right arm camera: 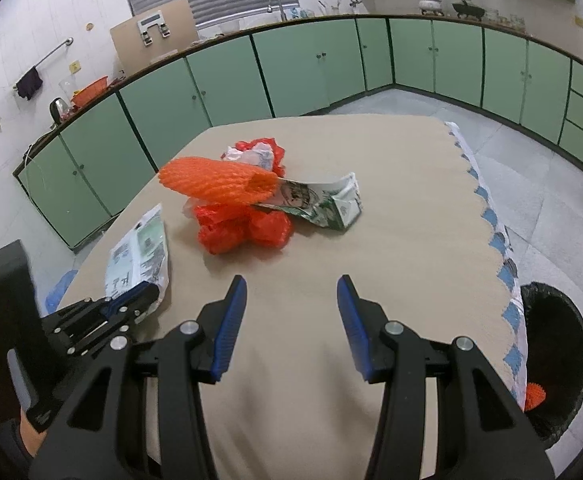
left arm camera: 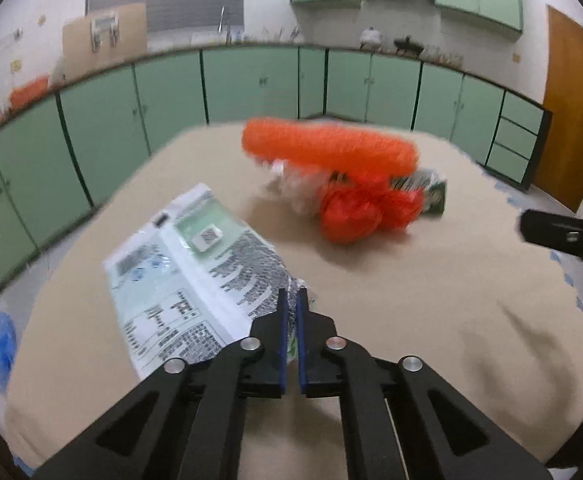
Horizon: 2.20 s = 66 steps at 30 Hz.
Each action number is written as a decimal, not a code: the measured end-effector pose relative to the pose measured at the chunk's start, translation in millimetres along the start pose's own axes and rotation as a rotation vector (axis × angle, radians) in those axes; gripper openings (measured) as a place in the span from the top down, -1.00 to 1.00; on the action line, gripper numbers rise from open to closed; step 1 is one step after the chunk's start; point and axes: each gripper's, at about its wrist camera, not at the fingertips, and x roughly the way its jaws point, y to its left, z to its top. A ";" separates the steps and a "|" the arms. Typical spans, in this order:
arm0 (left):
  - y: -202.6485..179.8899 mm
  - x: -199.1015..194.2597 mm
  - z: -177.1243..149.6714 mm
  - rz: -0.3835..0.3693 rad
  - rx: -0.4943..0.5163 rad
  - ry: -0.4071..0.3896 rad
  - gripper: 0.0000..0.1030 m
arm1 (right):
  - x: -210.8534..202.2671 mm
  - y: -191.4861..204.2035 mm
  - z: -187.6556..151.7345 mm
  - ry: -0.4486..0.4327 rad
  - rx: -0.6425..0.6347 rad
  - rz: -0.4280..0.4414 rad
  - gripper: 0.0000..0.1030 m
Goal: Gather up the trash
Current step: 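Grasp the printed paper bag with the left tool while the right tool grasps the orange mesh sleeve, then carry the paper bag and orange mesh sleeve over the bin with both tools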
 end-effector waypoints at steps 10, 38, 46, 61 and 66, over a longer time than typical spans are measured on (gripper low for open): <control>21.6 -35.3 33.4 -0.001 -0.062 -0.156 0.96 | 13.9 20.5 32.7 -0.025 -0.027 0.026 0.10; 46.1 -14.0 59.9 -0.016 -0.063 -0.199 0.96 | 73.6 54.2 61.9 -0.022 -0.066 0.050 0.88; 45.1 -23.3 64.0 -0.025 -0.067 -0.211 0.96 | 40.0 51.6 61.7 -0.061 -0.064 0.053 0.89; 21.6 -45.6 73.0 -0.056 -0.032 -0.237 0.96 | -33.7 37.3 57.7 -0.150 -0.060 0.035 0.89; -4.3 -63.3 79.1 -0.090 0.002 -0.258 0.96 | -70.2 15.5 48.6 -0.192 -0.034 0.010 0.89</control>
